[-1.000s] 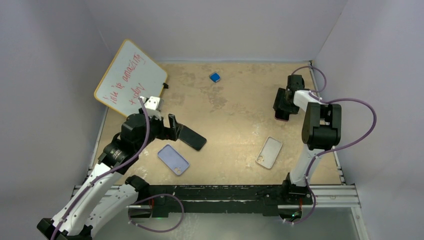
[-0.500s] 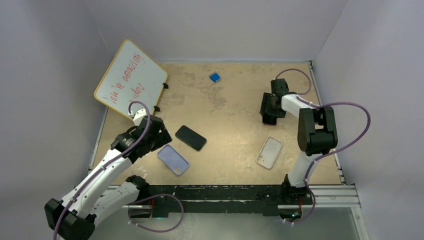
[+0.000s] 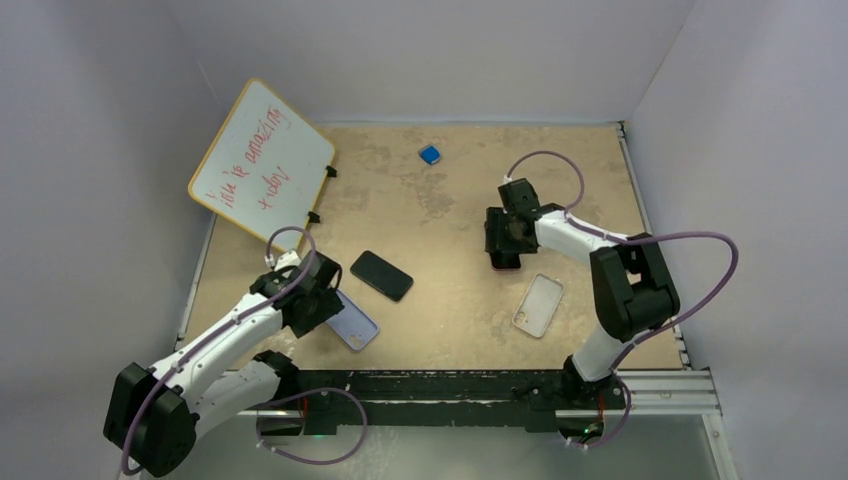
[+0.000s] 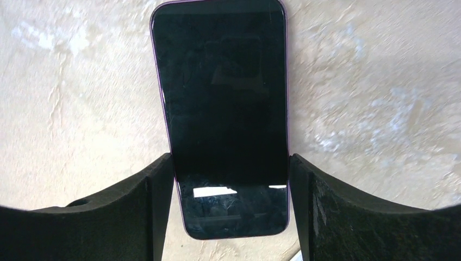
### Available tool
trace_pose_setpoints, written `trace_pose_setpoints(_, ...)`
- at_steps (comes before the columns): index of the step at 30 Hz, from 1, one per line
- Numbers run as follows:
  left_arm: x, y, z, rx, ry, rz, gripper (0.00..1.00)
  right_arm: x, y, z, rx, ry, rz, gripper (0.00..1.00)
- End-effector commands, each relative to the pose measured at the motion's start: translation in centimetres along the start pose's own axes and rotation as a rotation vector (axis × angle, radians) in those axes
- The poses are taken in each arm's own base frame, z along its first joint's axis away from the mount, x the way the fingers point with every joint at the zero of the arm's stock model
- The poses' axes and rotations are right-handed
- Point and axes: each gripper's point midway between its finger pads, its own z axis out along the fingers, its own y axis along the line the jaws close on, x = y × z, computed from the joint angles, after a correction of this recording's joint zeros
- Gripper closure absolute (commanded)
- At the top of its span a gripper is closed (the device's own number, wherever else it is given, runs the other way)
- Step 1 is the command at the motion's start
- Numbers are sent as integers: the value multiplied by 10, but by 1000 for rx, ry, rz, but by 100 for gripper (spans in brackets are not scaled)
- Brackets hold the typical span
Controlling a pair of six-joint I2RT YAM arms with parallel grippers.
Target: Put the phone into the phone case
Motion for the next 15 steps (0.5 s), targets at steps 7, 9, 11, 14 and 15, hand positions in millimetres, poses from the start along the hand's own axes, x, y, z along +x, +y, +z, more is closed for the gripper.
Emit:
trace_pose_setpoints(7, 14, -11, 21, 38, 40, -25, 42, 22, 42, -29, -111, -52, -15, 52)
trace_pose_setpoints(9, 16, -14, 24, 52, 49, -18, 47, 28, 47, -33, -117, -56, -26, 52)
trace_pose_setpoints(11, 17, -16, 27, 58, 51, -10, 51, 35, 53, -36, -122, -56, -41, 53)
trace_pose_setpoints(14, 17, -20, 30, 72, 46, -3, 59, 46, 61, -38, -131, -53, -59, 53)
trace_pose_setpoints(15, 16, -22, 30, 85, 45, 2, 61, 50, 64, -39, -134, -50, -67, 53)
